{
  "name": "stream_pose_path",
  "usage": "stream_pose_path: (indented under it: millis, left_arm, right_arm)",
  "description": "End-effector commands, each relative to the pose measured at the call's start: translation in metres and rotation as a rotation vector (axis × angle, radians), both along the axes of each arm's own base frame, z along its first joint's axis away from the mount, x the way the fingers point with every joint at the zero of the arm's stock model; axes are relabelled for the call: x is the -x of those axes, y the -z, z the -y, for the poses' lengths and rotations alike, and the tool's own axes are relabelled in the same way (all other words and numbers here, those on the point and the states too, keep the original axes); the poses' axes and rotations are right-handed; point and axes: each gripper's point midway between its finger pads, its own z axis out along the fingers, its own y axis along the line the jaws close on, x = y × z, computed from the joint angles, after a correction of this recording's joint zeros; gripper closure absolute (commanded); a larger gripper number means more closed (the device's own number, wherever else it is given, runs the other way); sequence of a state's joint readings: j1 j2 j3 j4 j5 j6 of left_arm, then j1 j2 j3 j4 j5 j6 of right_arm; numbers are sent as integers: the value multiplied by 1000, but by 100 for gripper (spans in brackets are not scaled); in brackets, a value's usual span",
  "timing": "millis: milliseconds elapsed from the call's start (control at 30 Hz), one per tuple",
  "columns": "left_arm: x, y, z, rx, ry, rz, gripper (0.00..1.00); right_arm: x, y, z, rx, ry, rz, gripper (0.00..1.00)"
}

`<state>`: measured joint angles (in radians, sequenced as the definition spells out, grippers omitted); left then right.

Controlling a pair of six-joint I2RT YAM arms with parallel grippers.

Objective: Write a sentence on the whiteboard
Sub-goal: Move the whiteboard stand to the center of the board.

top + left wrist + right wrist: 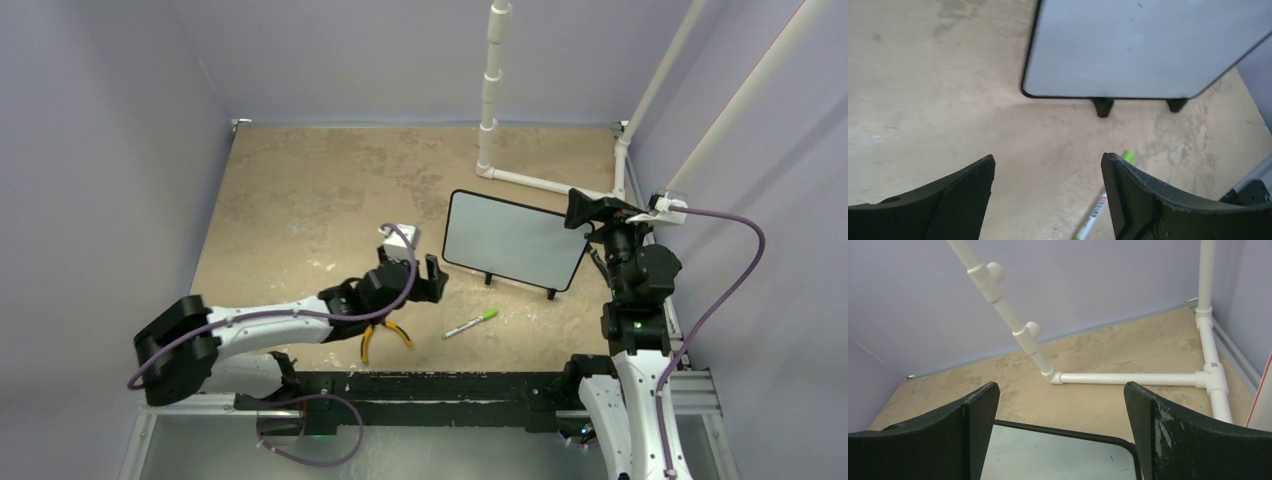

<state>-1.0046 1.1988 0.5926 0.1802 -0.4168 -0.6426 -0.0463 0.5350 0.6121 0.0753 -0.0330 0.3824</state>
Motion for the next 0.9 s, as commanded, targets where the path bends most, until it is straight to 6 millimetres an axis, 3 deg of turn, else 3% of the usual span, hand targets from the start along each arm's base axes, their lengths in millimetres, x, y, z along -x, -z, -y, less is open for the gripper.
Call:
stream_pose_path:
  millis: [0, 233, 367, 567, 867]
  left_arm:
    - [-1, -34, 61, 169, -22, 98, 24]
    - [4, 4, 128, 161, 84, 57, 33]
    - [2, 23, 152, 104, 102, 51, 38]
    - [-1, 49, 169, 37, 96, 38, 46]
    - [-15, 75, 171, -90, -5, 56, 58]
  right_arm:
    - [6, -5, 5, -12, 28, 25, 3]
    - [9, -8, 9, -19, 56, 37, 3]
    - [10, -7, 11, -20, 63, 37, 2]
    - [10, -6, 11, -22, 67, 34, 2]
    - [11, -4, 12, -24, 71, 33, 2]
